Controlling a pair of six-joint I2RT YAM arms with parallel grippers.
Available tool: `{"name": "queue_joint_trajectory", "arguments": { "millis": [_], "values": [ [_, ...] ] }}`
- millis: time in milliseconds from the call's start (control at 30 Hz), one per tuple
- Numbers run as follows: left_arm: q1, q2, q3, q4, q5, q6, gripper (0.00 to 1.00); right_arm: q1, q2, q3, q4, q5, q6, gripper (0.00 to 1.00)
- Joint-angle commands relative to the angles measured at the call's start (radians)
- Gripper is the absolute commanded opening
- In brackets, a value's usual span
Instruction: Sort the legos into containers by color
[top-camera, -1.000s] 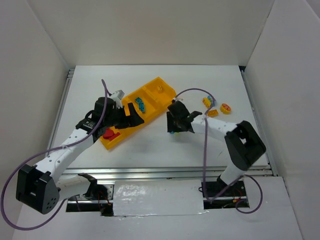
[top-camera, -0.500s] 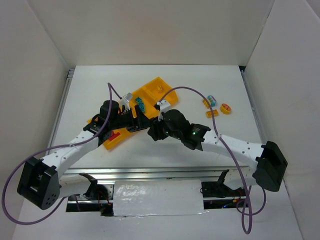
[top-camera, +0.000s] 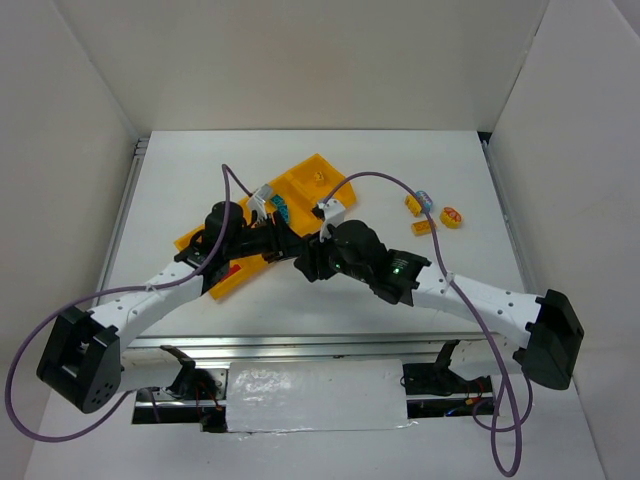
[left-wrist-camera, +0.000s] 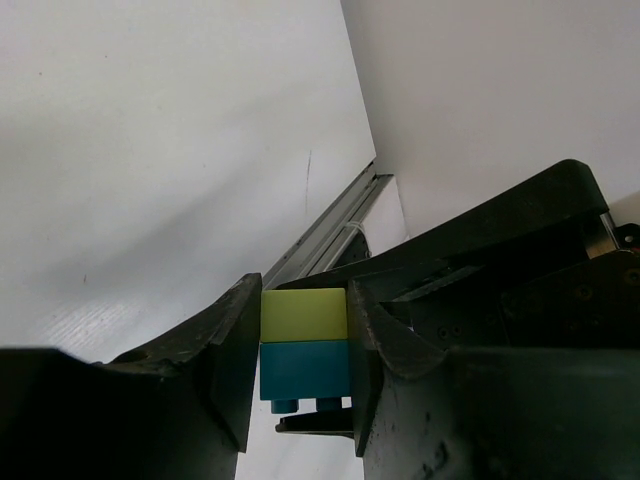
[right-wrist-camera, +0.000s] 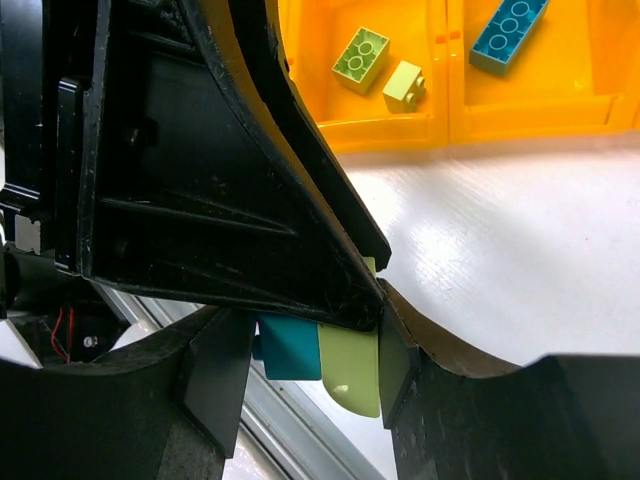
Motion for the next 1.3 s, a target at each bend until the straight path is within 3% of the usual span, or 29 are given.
{"name": "queue_joint_trajectory", "arguments": {
  "millis": [0,33,100,200,233,333,500,600,633,733,900,1267],
  "values": [
    [-0.023,0.001,-0.018,0.072,0.1,-0.002,0.05,-0.005,-0.016,0.017,0.11,0.074,0.018,0.05],
    [-0.024,0.0,-0.015,0.083,0.12,-0.004,0.0,-0.005,-0.007,0.019,0.11,0.066,0.018,0.06],
    [-0.024,-0.005,-0.015,0.107,0.142,-0.002,0.0,-0.005,-0.002,0.019,0.115,0.054,0.021,0.11],
    [-0.026,-0.028,-0.015,0.135,0.153,0.003,0.0,-0.005,-0.011,0.0,0.126,0.02,0.026,0.42],
    [-0.024,-0.034,-0.014,0.135,0.15,0.01,0.0,-0.005,-0.023,-0.013,0.153,0.005,0.03,0.63],
    [-0.024,-0.057,-0.006,0.109,0.136,0.033,0.0,-0.014,-0.037,-0.018,0.149,-0.053,0.029,0.99],
    [-0.023,-0.072,0.001,0.106,0.134,0.044,0.0,-0.08,-0.06,-0.038,0.136,-0.152,0.056,1.0],
    [-0.021,-0.072,0.005,0.109,0.147,0.061,0.0,-0.164,-0.108,-0.086,0.15,-0.297,0.078,1.0],
    [-0.021,-0.072,0.009,0.11,0.153,0.082,0.0,-0.198,-0.123,-0.102,0.175,-0.369,0.09,1.0],
    [-0.015,-0.068,0.018,0.138,0.22,0.122,0.0,-0.317,-0.186,-0.184,0.26,-0.776,0.127,1.0],
    [-0.015,-0.081,0.023,0.204,0.297,0.151,0.0,-0.353,-0.215,-0.211,0.359,-1.043,0.168,0.98],
    [-0.015,-0.115,-0.009,0.388,0.389,0.084,0.0,-0.361,-0.188,-0.239,0.466,-1.065,0.259,0.84]
  ]
}}
